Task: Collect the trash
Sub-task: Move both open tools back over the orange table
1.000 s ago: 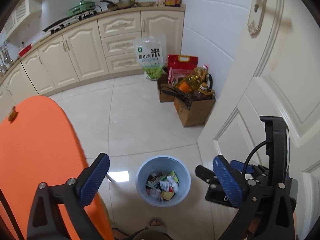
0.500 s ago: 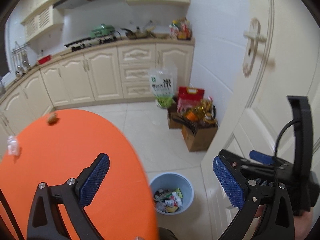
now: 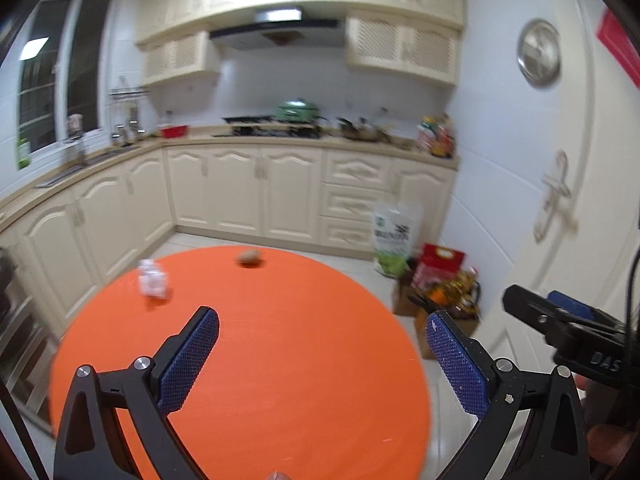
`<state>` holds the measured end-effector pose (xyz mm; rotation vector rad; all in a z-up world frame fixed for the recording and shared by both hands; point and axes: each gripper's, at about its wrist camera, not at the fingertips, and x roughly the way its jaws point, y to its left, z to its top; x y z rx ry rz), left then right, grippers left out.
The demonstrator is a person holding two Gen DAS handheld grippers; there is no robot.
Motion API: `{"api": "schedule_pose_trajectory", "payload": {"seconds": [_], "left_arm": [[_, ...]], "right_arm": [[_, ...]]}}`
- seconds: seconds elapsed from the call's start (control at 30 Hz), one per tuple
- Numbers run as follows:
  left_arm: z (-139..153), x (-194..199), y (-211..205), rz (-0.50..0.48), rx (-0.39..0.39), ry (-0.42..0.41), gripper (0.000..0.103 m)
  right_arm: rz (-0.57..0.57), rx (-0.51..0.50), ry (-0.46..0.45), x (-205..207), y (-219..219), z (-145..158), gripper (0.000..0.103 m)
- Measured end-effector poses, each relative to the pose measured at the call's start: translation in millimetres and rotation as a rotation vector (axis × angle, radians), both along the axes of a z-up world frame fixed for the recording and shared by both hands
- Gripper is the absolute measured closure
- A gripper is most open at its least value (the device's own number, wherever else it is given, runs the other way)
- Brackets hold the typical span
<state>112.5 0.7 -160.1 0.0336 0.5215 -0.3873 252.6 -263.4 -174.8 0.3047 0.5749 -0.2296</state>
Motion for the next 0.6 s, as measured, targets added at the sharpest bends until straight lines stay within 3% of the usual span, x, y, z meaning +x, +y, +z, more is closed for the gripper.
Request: {"api": "schedule_pose_trajectory", "payload": {"seconds": [0.27, 0.6], "left_arm": [[2, -61, 97, 0.194, -0.048, -0.032, 0.001], [-7, -113, 137, 0.328, -0.07, -0.03, 0.001]], "right_arm": [[0.154, -0.087, -0.055, 17, 101, 26, 0.0], [0.292, -0.126, -0.048, 46, 179, 22, 0.0]]}}
